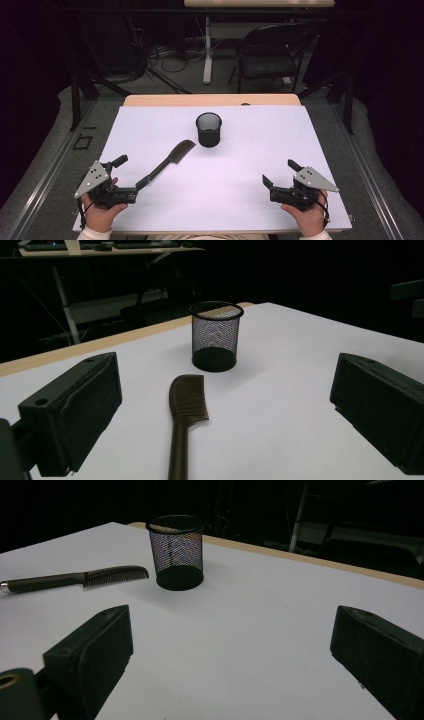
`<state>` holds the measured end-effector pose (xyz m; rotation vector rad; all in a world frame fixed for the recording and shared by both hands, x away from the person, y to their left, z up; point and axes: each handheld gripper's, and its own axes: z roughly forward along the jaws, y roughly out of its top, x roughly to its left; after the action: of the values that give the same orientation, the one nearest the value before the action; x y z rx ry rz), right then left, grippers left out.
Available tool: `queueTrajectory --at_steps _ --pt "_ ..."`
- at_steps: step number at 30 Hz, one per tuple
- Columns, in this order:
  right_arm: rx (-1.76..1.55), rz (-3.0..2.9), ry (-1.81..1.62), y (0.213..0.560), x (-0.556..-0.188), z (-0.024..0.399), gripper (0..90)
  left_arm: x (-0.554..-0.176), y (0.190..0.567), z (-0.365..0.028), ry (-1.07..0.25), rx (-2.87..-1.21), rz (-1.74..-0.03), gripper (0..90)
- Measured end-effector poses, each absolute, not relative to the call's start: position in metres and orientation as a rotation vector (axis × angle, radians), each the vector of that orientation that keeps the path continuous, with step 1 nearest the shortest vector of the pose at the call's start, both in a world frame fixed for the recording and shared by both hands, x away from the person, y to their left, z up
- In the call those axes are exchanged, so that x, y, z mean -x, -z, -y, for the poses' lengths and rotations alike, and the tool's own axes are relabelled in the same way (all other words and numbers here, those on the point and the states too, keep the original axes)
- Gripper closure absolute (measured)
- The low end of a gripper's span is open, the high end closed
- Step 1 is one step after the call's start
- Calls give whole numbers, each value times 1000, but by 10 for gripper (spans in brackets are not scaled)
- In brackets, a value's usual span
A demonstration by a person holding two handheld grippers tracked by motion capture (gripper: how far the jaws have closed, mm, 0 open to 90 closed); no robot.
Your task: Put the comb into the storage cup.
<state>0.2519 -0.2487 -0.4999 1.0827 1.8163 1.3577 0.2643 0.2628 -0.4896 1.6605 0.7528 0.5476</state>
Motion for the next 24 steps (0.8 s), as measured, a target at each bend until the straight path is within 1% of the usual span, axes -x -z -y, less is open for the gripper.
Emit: queueTrajectory --at_steps 11,21,24 --pt "-1050 -1845 -1346 504 -254 242 63 -266 492 -261 -533 -1699 -786 5" --pt "-1060 -1864 -1338 508 -260 238 79 -271 495 -262 -490 -1715 -843 6" --pt "-1058 -1854 -1335 508 -258 238 106 -273 496 -261 -478 -1733 -868 6"
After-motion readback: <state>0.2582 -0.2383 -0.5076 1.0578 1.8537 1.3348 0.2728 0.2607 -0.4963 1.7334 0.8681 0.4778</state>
